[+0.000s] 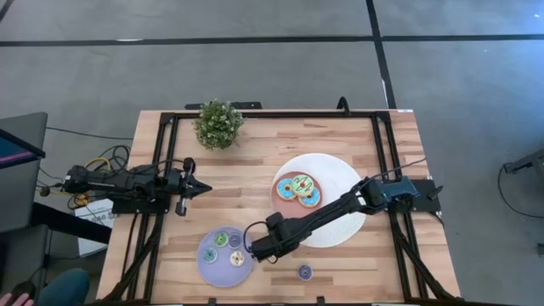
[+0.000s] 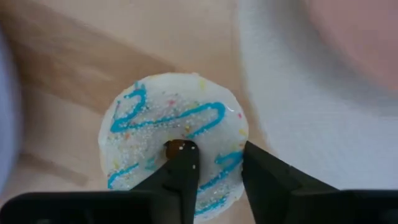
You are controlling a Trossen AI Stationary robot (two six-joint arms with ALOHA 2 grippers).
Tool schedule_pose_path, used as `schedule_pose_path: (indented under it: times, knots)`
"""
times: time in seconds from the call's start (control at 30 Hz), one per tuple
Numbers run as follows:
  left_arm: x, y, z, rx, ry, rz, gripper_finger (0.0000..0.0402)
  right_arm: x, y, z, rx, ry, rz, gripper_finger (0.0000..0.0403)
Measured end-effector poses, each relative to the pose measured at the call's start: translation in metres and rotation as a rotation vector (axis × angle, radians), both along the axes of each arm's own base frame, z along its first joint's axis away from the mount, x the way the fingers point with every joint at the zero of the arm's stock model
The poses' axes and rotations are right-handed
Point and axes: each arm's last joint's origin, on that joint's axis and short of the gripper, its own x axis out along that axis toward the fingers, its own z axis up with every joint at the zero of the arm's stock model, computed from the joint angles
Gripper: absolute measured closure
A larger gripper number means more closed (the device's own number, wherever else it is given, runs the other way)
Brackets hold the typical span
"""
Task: Pick & Place donuts
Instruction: Put the large white donut on the light pink plate
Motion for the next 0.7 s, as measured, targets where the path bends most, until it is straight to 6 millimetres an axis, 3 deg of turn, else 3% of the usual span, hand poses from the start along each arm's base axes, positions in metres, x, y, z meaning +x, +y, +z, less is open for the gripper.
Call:
schedule_pose_path:
  times: [0.2,0.47,0.57,0.7]
  knots:
    - [0.0,0.0,0.0,0.0,0.0,0.0,0.0401,-0.012,-0.004,0.029,-0.064,-0.014,0.004,0.0311]
    - [0.0,0.0,0.0,0.0,0.0,0.0,0.0401,-0.039,-0.024,0.091,-0.317,-0.078,0.057,0.031]
    - [0.0,0.0,0.0,0.0,0.0,0.0,0.0401,-0.046,-0.032,0.097,-0.436,-0.046,0.066,0.031]
    - [0.0,0.0,0.0,0.0,0.0,0.0,0.0401,-0.043,-0.034,0.088,-0.504,-0.009,0.134,0.031]
